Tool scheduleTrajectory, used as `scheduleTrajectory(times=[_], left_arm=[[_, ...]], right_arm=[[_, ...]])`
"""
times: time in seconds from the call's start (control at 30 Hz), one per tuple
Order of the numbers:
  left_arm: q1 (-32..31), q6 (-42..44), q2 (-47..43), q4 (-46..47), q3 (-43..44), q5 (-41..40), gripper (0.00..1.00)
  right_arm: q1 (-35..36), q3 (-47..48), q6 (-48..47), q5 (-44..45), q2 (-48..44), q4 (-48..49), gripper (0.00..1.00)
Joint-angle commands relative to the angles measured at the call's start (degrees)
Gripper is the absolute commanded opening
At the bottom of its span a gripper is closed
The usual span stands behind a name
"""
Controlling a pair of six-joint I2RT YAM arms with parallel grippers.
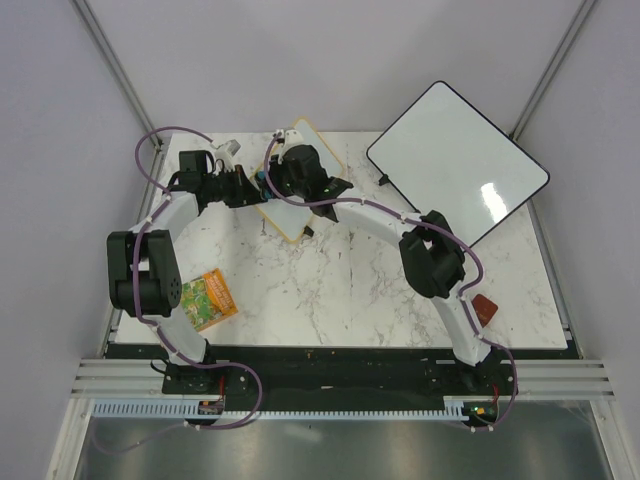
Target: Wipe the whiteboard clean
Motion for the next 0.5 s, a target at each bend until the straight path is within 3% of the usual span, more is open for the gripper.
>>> scheduleTrajectory(times=[0.0, 0.47], left_arm=[[-5.1, 12.5, 0.3, -1.8, -0.4, 1.3, 0.02], [-5.2, 12.5, -0.1, -1.8, -0.5, 1.4, 0.02]], right_arm=[[-3.1, -0.7, 2.6, 10.7, 9.1, -8.9, 0.0], [-7.3, 1.5, 5.0, 18.2, 11.8, -16.0, 0.0]])
